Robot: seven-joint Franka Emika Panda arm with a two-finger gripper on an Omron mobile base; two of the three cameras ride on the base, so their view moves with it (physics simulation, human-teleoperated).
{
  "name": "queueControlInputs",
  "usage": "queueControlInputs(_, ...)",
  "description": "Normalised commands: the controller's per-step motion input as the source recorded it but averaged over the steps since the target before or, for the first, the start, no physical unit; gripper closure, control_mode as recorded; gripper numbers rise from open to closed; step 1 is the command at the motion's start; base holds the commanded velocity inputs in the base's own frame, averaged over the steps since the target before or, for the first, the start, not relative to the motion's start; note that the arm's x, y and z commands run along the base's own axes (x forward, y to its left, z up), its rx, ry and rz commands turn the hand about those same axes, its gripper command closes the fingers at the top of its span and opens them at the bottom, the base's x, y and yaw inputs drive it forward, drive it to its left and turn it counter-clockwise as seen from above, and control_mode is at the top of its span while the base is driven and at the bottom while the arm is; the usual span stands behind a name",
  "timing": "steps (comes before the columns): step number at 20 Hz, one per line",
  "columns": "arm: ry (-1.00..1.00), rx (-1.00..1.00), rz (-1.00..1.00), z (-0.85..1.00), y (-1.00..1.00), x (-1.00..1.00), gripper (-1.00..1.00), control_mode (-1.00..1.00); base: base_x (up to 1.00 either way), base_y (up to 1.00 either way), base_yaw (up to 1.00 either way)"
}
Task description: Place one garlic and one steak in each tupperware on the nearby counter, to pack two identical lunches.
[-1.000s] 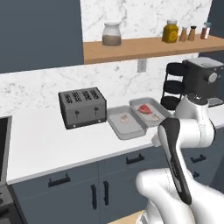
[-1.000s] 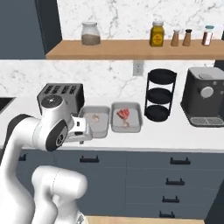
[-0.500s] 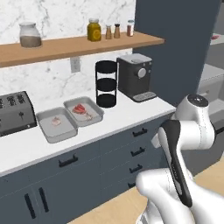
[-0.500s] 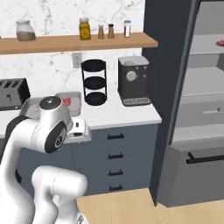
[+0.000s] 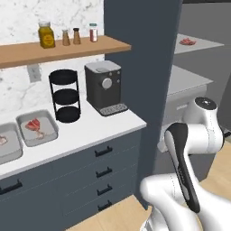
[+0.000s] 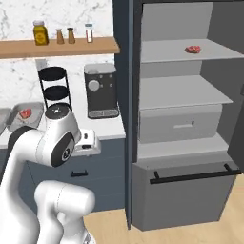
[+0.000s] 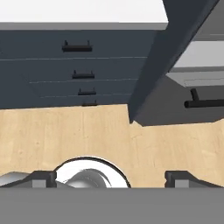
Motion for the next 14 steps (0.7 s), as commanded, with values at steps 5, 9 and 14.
queueControlInputs(5, 0.00, 0.00, 0.00, 0.00, 0.00, 0.00, -1.00, 1.00, 0.00, -1.00, -0.02)
queueControlInputs(9, 0.00, 0.00, 0.00, 0.00, 0.00, 0.00, -1.00, 1.00, 0.30, -0.76, 0.00)
queueControlInputs(14, 0.00, 0.00, 0.00, 0.00, 0.00, 0.00, -1.00, 1.00, 0.57, -0.64, -0.02)
